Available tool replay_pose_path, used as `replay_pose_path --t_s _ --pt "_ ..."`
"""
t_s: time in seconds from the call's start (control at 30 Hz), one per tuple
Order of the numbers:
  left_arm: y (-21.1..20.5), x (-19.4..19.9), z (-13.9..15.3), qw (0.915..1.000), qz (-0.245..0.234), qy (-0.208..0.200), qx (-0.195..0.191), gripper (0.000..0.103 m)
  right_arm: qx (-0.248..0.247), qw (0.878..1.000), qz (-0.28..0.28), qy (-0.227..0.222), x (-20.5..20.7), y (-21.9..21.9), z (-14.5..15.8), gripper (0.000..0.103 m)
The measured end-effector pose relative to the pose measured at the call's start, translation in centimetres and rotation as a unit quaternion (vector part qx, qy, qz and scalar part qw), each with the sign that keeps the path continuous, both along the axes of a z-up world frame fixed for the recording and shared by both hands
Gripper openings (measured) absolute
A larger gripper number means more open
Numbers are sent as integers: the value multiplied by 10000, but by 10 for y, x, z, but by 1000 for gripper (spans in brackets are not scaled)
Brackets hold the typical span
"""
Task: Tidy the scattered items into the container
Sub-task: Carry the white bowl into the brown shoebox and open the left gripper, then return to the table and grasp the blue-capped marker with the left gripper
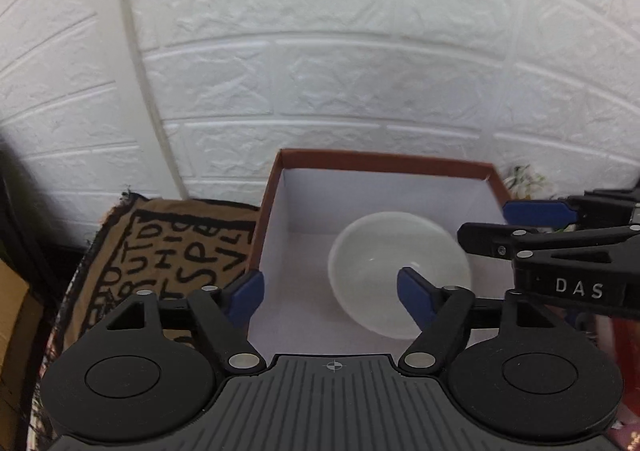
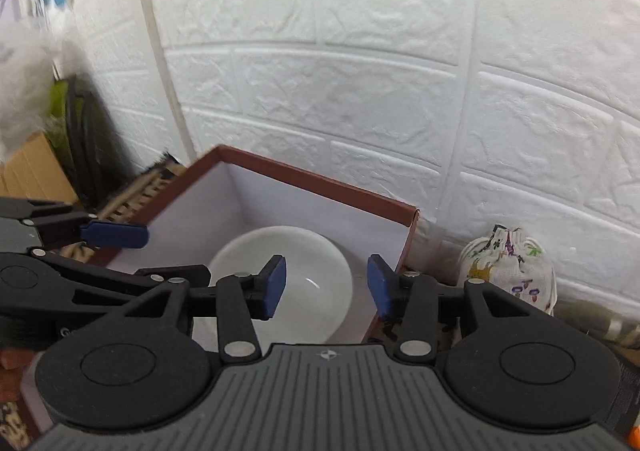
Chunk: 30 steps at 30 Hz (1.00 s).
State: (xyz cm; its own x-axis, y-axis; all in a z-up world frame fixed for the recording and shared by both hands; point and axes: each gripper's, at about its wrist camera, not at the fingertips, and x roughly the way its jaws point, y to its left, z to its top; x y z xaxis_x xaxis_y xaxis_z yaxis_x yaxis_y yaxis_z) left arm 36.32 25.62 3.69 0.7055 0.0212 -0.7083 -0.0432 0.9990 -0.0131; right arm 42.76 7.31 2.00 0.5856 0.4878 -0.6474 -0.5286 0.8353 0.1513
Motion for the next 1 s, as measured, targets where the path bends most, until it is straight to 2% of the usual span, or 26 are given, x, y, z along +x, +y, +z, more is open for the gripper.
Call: replay_pose_path --t_s 0.07,0.13,0.23,0.6,0.73,1.0 --pt "-1 -14 8 9997 130 -193 30 96 267 9996 -37 23 -6 -9 6 64" --pt "-4 -30 16 9982 314 -466 184 103 371 9990 -251 -64 -15 -19 12 87" --pt "-14 -51 25 9962 301 -724 391 103 660 9975 -228 -88 -28 -37 20 99" --pt "-69 -127 35 9939 -18 -918 613 103 925 9957 25 21 -100 -65 41 102" --pt "-87 -159 39 9921 -177 -1015 721 103 991 9950 91 -67 -131 -76 50 102" --pt "-119 -221 37 9917 -407 -1073 576 103 967 9948 184 -255 -197 -106 62 102"
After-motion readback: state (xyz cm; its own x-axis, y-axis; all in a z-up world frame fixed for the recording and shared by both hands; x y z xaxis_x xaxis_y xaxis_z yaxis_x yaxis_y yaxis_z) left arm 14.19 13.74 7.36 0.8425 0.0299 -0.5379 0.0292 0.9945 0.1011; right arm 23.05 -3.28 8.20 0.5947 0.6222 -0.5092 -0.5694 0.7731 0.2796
